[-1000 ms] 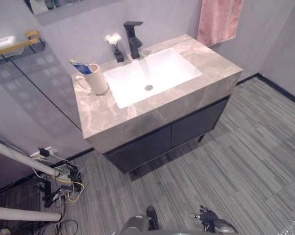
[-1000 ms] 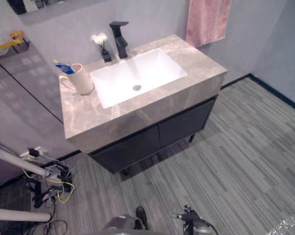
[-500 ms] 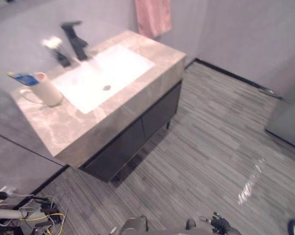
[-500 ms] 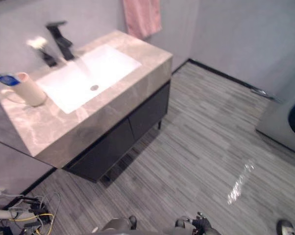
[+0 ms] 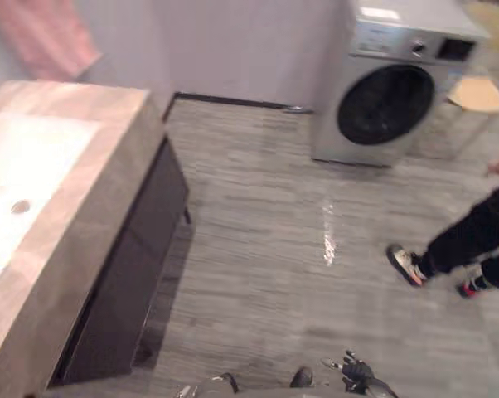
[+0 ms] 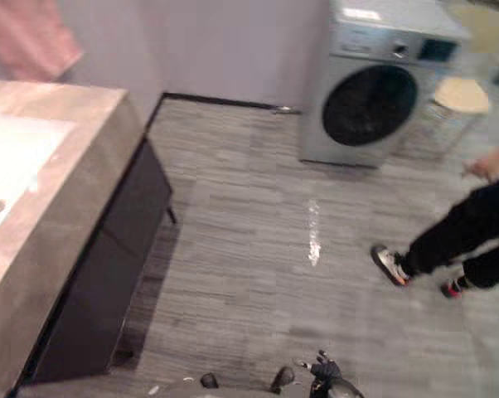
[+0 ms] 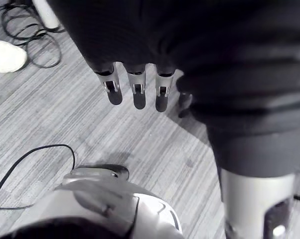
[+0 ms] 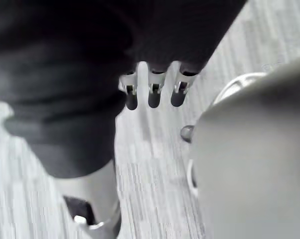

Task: Organize washtable

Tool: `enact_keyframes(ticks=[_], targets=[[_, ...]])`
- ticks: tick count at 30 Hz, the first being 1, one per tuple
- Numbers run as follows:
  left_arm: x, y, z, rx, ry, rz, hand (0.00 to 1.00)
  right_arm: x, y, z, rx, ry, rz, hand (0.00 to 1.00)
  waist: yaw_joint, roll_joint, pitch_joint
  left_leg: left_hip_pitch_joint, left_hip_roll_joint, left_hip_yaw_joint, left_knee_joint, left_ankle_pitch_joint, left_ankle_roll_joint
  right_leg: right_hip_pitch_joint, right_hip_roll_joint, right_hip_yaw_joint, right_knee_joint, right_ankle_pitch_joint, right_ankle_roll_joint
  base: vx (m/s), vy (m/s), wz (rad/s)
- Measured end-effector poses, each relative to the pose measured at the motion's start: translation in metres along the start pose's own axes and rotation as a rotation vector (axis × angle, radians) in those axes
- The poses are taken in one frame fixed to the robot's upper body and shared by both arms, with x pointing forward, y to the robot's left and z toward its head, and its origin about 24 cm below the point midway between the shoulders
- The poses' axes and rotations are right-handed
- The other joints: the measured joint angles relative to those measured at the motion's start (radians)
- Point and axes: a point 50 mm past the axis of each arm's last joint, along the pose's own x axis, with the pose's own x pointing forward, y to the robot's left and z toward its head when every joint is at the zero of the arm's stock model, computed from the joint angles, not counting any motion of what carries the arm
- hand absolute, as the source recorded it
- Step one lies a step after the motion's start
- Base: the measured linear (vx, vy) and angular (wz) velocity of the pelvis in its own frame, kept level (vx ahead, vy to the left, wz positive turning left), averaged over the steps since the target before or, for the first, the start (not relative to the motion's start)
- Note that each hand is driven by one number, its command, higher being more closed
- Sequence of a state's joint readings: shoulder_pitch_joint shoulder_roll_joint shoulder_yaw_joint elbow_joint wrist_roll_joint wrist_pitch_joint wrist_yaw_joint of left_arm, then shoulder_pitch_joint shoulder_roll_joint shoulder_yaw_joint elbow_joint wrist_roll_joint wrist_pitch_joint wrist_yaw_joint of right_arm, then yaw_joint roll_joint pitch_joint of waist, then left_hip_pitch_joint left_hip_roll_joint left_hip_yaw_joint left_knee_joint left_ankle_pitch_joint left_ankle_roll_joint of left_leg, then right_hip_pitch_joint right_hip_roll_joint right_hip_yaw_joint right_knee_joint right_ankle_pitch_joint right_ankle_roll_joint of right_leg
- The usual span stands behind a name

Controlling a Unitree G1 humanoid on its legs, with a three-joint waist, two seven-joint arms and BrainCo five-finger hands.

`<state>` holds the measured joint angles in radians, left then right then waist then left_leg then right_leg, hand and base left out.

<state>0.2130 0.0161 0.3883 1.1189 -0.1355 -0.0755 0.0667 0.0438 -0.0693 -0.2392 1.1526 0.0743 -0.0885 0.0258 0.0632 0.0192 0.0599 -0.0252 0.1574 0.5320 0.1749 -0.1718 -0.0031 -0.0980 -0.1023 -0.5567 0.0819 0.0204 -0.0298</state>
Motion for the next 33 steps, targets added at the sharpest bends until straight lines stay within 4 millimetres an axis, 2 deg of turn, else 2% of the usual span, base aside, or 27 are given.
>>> enact_keyframes(ticks=[2, 4, 6, 8, 9, 10, 11, 12, 13, 14, 15, 16, 18, 20, 22, 23, 24, 25, 26, 27, 28, 29, 30, 31, 32, 33], targets=[[0.0, 0.0, -0.001, -0.008, 0.003, 0.003, 0.0, 0.0, 0.0, 0.0, -0.01, -0.001, 0.0, 0.0, -0.001, 0.003, -0.002, 0.03, 0.002, 0.052, -0.009, 0.0, -0.001, -0.004, 0.009, -0.015, -0.013, 0.002, 0.002, -0.04, -0.101, -1.09], [0.0, 0.0, -0.001, -0.008, 0.003, 0.004, 0.0, 0.0, 0.0, 0.002, -0.01, -0.008, 0.002, 0.0, -0.024, -0.001, -0.001, 0.06, 0.002, 0.078, -0.031, -0.002, -0.035, 0.0, 0.026, 0.013, -0.03, 0.003, 0.005, -0.05, -0.058, -0.6], [0.0, 0.001, 0.0, -0.007, 0.001, 0.007, 0.0, 0.0, 0.003, 0.001, -0.01, -0.013, 0.011, 0.0, -0.031, -0.009, -0.004, 0.078, 0.014, 0.112, -0.026, -0.008, -0.054, 0.01, 0.046, 0.039, -0.069, 0.01, 0.019, -0.07, -0.056, -0.5], [0.0, 0.006, 0.002, -0.013, -0.01, 0.024, 0.0, -0.002, 0.008, -0.002, -0.008, -0.016, 0.025, 0.0, -0.036, -0.024, -0.016, 0.085, 0.062, 0.167, 0.01, -0.032, -0.09, 0.014, 0.06, -0.007, -0.054, -0.041, -0.007, 0.0, -0.095, -0.61], [0.0, 0.009, 0.001, -0.017, -0.007, 0.033, 0.0, -0.002, 0.009, -0.003, -0.011, -0.014, 0.033, 0.0, -0.038, -0.02, -0.013, 0.084, 0.088, 0.185, 0.038, -0.046, -0.108, 0.014, 0.067, -0.015, -0.033, -0.061, -0.028, 0.16, -0.113, -0.94], [-0.002, 0.017, -0.003, -0.038, -0.002, 0.058, 0.0, -0.002, 0.015, -0.005, -0.029, -0.007, 0.058, 0.0, -0.038, -0.044, -0.018, 0.085, 0.143, 0.216, 0.144, -0.071, -0.14, 0.008, 0.076, -0.013, 0.004, -0.09, -0.036, 0.18, -0.146, -1.22], [-0.003, 0.027, -0.003, -0.034, -0.002, 0.084, 0.0, -0.004, 0.021, -0.01, -0.048, 0.007, 0.08, 0.0, -0.036, -0.069, -0.02, 0.057, 0.22, 0.199, 0.323, -0.08, -0.117, 0.012, 0.104, 0.031, 0.02, -0.094, -0.035, 0.18, -0.18, -1.3], [-0.003, 0.03, -0.004, -0.035, -0.002, 0.091, 0.0, -0.004, 0.022, -0.011, -0.054, 0.006, 0.083, 0.0, -0.034, -0.073, -0.022, 0.036, 0.256, 0.173, 0.406, -0.076, -0.069, 0.019, 0.122, 0.055, 0.015, -0.098, -0.043, 0.13, -0.253, -1.4], [-0.003, 0.029, -0.003, -0.033, -0.006, 0.09, 0.0, -0.004, 0.021, -0.011, -0.07, 0.0, 0.084, 0.0, -0.022, -0.069, -0.022, -0.015, 0.303, 0.085, 0.56, -0.049, 0.052, 0.028, 0.158, 0.118, 0.009, -0.101, -0.055, 0.13, -0.214, -1.24], [-0.003, 0.027, -0.003, -0.036, -0.009, 0.085, 0.0, -0.004, 0.021, -0.01, -0.072, -0.004, 0.083, 0.0, -0.014, -0.065, -0.021, -0.052, 0.316, 0.032, 0.621, -0.035, 0.089, 0.03, 0.172, 0.157, 0.01, -0.104, -0.064, 0.25, -0.192, -2.04], [-0.003, 0.023, -0.003, -0.053, -0.012, 0.086, 0.0, -0.003, 0.018, -0.004, -0.078, -0.018, 0.075, 0.0, 0.009, -0.05, -0.016, -0.11, 0.255, -0.148, 0.673, -0.062, 0.063, 0.02, 0.198, 0.265, 0.024, -0.107, -0.08, 0.22, -0.079, -1.89], [-0.003, 0.022, -0.003, -0.054, -0.012, 0.083, 0.0, -0.002, 0.018, -0.001, -0.081, -0.026, 0.073, 0.0, 0.011, -0.047, -0.011, -0.131, 0.221, -0.217, 0.677, -0.079, 0.039, 0.021, 0.205, 0.307, 0.024, -0.107, -0.084, 0.22, -0.044, -2.09], [-0.005, 0.016, -0.01, -0.055, 0.008, 0.073, 0.0, 0.0, 0.018, 0.006, -0.087, -0.041, 0.07, 0.0, 0.008, -0.028, 0.01, -0.208, 0.113, -0.385, 0.66, -0.12, -0.02, 0.027, 0.219, 0.44, 0.029, -0.107, -0.085, 0.22, 0.06, -1.95], [-0.006, 0.013, -0.016, -0.065, 0.022, 0.068, 0.0, 0.0, 0.012, 0.007, -0.093, -0.043, 0.054, 0.0, 0.003, -0.006, 0.017, -0.271, 0.055, -0.51, 0.573, -0.134, -0.046, 0.03, 0.225, 0.537, 0.039, -0.107, -0.066, 0.25, 0.147, -1.77], [-0.007, 0.009, -0.018, -0.077, 0.024, 0.061, 0.0, 0.0, 0.007, 0.008, -0.096, -0.044, 0.039, 0.0, 0.007, 0.011, 0.02, -0.302, -0.033, -0.746, 0.423, -0.141, -0.083, 0.031, 0.223, 0.656, 0.077, -0.128, -0.026, 0.28, 0.27, -1.72], [-0.007, 0.007, -0.019, -0.079, 0.025, 0.059, 0.0, 0.0, 0.006, 0.006, -0.091, -0.04, 0.035, 0.0, 0.006, 0.017, 0.02, -0.299, -0.061, -0.873, 0.35, -0.129, -0.119, 0.034, 0.222, 0.72, 0.097, -0.145, 0.001, 0.3, 0.353, -1.54], [-0.007, 0.007, -0.019, -0.079, 0.025, 0.058, 0.0, 0.0, 0.005, 0.005, -0.082, -0.038, 0.03, 0.0, 0.005, 0.021, 0.022, -0.295, -0.067, -0.919, 0.316, -0.116, -0.152, 0.04, 0.222, 0.743, 0.104, -0.154, 0.015, 0.29, 0.4, -1.65], [-0.007, 0.004, -0.018, -0.083, 0.024, 0.051, 0.0, -0.001, 0.0, 0.002, -0.054, -0.031, 0.009, 0.0, 0.006, 0.04, 0.021, -0.285, -0.054, -0.944, 0.268, -0.061, -0.208, 0.051, 0.224, 0.791, 0.122, -0.178, 0.049, 0.34, 0.505, -1.45], [-0.006, 0.003, -0.015, -0.083, 0.012, 0.048, 0.0, -0.001, 0.001, -0.001, -0.012, -0.028, 0.003, 0.0, 0.003, 0.03, 0.016, -0.27, -0.062, -0.875, 0.314, -0.055, -0.159, 0.06, 0.2, 0.832, 0.142, -0.198, 0.074, 0.26, 0.424, -1.33], [-0.005, 0.005, -0.012, -0.08, 0.0, 0.052, 0.0, -0.002, 0.0, -0.003, -0.001, -0.027, -0.002, 0.0, -0.001, 0.024, 0.013, -0.267, -0.072, -0.845, 0.323, -0.07, -0.141, 0.055, 0.182, 0.834, 0.148, -0.204, 0.084, 0.24, 0.408, -1.2], [-0.004, 0.006, -0.003, -0.078, -0.035, 0.052, 0.0, -0.004, 0.003, -0.005, 0.029, -0.036, 0.0, 0.0, -0.004, -0.001, 0.009, -0.266, -0.082, -0.78, 0.363, -0.11, -0.108, 0.045, 0.156, 0.845, 0.158, -0.212, 0.098, 0.2, 0.402, -1.44], [-0.004, 0.006, -0.001, -0.078, -0.046, 0.053, 0.0, -0.004, 0.005, -0.005, 0.04, -0.04, 0.001, 0.0, 0.001, -0.007, 0.01, -0.261, -0.074, -0.703, 0.409, -0.151, -0.078, 0.036, 0.144, 0.879, 0.165, -0.214, 0.112, 0.17, 0.408, -1.66], [-0.004, 0.006, -0.001, -0.079, -0.046, 0.053, 0.0, -0.004, 0.004, -0.004, 0.043, -0.043, 0.0, 0.0, 0.003, -0.004, 0.01, -0.256, -0.065, -0.659, 0.427, -0.167, -0.062, 0.031, 0.139, 0.886, 0.162, -0.206, 0.126, 0.1, 0.409, -2.06], [-0.004, 0.006, -0.002, -0.079, -0.044, 0.054, 0.0, -0.003, 0.005, -0.002, 0.043, -0.049, 0.002, 0.0, 0.006, -0.004, 0.008, -0.239, -0.047, -0.566, 0.431, -0.182, -0.038, 0.008, 0.125, 0.873, 0.159, -0.178, 0.141, 0.05, 0.383, -2.15], [-0.004, 0.006, -0.002, -0.076, -0.046, 0.052, 0.0, -0.003, 0.005, 0.001, 0.041, -0.055, 0.004, 0.0, 0.005, -0.001, 0.006, -0.228, -0.029, -0.479, 0.417, -0.181, -0.028, -0.02, 0.098, 0.767, 0.159, -0.146, 0.128, 0.03, 0.368, -2.08], [-0.004, 0.005, -0.002, -0.074, -0.047, 0.05, 0.0, -0.003, 0.005, 0.002, 0.04, -0.053, 0.003, 0.0, 0.002, 0.001, 0.006, -0.221, -0.025, -0.441, 0.405, -0.177, -0.022, -0.034, 0.072, 0.671, 0.162, -0.138, 0.116, 0.01, 0.345, -1.89]])
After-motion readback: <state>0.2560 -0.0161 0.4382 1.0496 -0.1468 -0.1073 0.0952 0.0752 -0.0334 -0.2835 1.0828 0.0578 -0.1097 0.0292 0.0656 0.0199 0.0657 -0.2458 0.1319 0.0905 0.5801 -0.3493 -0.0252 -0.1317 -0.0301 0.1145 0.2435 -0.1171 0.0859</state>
